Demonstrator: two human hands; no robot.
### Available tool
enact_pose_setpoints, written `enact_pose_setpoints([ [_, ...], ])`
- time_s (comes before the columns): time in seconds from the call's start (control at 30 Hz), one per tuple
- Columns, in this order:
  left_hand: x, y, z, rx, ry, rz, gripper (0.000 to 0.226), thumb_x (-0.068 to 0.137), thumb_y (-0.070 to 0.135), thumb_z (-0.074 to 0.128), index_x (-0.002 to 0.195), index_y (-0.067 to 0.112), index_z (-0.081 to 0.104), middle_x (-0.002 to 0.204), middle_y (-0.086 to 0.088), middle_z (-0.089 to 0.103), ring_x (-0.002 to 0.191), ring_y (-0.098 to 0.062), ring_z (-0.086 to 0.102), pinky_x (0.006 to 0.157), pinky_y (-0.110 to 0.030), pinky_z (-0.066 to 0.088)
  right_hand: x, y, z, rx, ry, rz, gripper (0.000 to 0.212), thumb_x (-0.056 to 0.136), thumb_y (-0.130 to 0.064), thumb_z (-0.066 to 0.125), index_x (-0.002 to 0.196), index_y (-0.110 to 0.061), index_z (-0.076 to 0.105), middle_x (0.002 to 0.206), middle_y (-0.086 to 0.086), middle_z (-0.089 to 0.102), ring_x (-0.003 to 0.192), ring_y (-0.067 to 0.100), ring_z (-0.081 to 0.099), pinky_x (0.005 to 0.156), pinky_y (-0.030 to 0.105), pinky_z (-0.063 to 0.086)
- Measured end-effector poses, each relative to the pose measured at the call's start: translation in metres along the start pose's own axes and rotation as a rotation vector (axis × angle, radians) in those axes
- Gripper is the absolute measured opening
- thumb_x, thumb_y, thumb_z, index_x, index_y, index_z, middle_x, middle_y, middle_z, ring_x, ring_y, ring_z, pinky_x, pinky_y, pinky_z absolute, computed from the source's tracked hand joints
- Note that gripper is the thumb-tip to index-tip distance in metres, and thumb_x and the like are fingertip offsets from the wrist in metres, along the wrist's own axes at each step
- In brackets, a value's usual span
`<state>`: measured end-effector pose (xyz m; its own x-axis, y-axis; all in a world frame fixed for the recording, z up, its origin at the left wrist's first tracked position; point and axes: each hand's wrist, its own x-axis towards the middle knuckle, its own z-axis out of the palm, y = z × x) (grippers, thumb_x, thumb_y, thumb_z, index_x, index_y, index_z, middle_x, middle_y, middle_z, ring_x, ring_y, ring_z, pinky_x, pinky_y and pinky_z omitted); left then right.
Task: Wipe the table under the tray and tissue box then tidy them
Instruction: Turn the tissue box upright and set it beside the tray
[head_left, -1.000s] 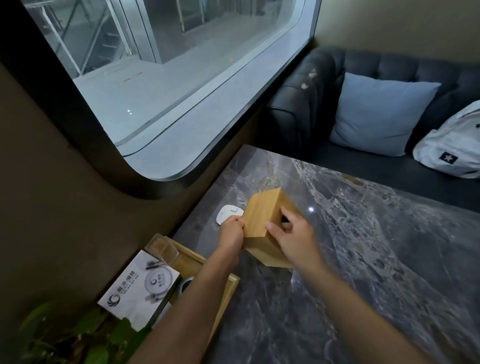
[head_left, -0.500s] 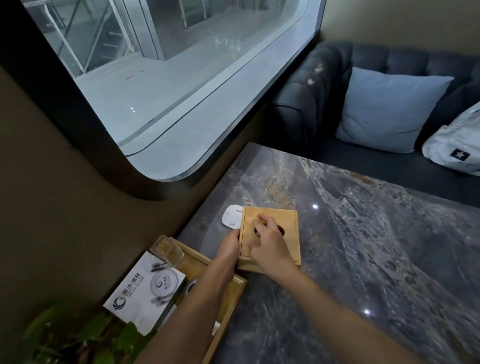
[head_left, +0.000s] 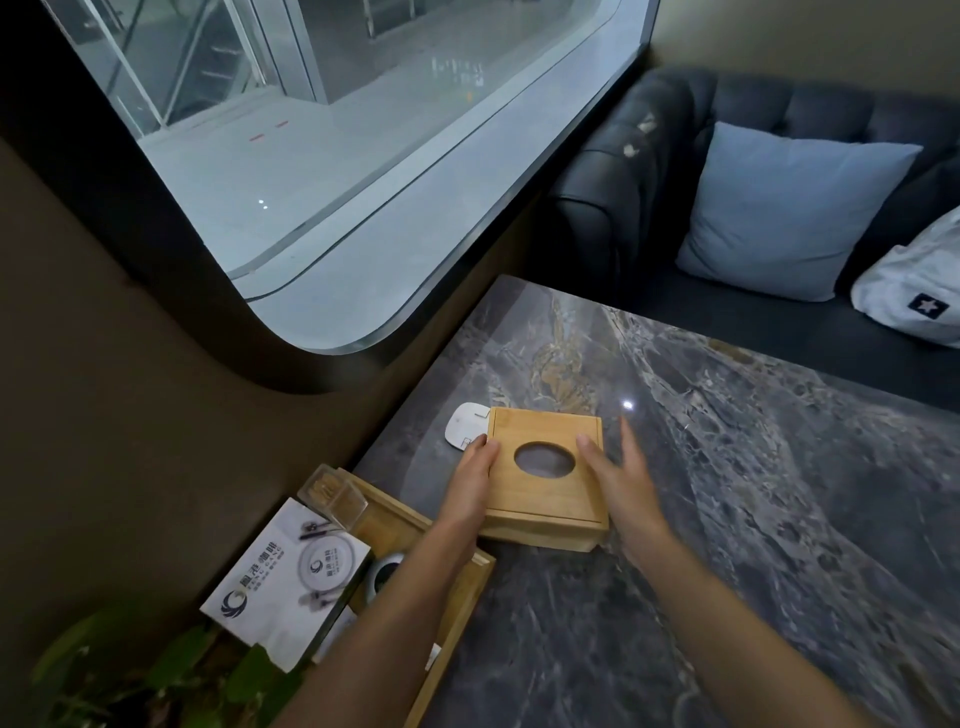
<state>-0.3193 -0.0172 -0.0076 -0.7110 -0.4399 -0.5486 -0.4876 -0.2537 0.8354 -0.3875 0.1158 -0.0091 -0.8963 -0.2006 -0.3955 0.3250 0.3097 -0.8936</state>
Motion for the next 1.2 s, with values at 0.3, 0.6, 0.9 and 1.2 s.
enact_pose_setpoints([
  [0.3, 0.001, 0.015, -0.017, -0.115, -0.021, -0.132, 0.027, 0.093, 0.037, 0.042, 0.096, 0.022, 0.063, 0.084, -0.001, 0.065, 0.079, -0.014, 0.059, 0.069, -0.029, 0.045, 0.002, 0.008, 0.023, 0.356, -0.232, 0.117, 0.066, 0.083, -0.050, 0.054, 0.138, -0.045, 0.019, 0.136, 0.004, 0.046, 0.113, 0.026, 0.054, 0.091, 0.050, 0.050],
  [0.6, 0.008, 0.047, -0.065, 0.220, 0.048, -0.033, 0.033, 0.096, 0.031, 0.033, 0.118, 0.018, 0.055, 0.111, -0.003, 0.053, 0.100, -0.016, 0.048, 0.088, -0.033, 0.033, -0.007, 0.000, 0.077, 0.426, -0.317, 0.069, 0.071, 0.088, -0.044, 0.051, 0.140, -0.046, 0.002, 0.148, 0.005, 0.033, 0.129, 0.028, 0.039, 0.108, 0.054, 0.033],
  [0.9, 0.012, 0.038, -0.070, 0.726, 0.192, 0.090, 0.051, 0.093, 0.042, 0.040, 0.135, 0.015, 0.035, 0.140, -0.011, 0.044, 0.124, -0.027, 0.044, 0.102, -0.046, 0.038, -0.008, -0.001, 0.081, 0.268, -0.289, -0.016, 0.062, 0.095, -0.035, 0.039, 0.145, -0.025, 0.004, 0.151, 0.005, 0.027, 0.129, 0.016, 0.035, 0.102, 0.029, 0.032],
  [1.2, -0.032, -0.033, -0.033, 1.155, 0.444, 0.440, 0.093, 0.082, 0.073, 0.014, 0.145, 0.006, -0.001, 0.157, -0.016, 0.002, 0.146, -0.024, -0.002, 0.120, -0.034, -0.011, -0.008, 0.005, 0.085, 0.186, -0.179, 0.002, 0.052, 0.095, -0.041, 0.032, 0.144, -0.025, 0.021, 0.139, 0.001, 0.043, 0.115, 0.015, 0.050, 0.090, 0.027, 0.045],
])
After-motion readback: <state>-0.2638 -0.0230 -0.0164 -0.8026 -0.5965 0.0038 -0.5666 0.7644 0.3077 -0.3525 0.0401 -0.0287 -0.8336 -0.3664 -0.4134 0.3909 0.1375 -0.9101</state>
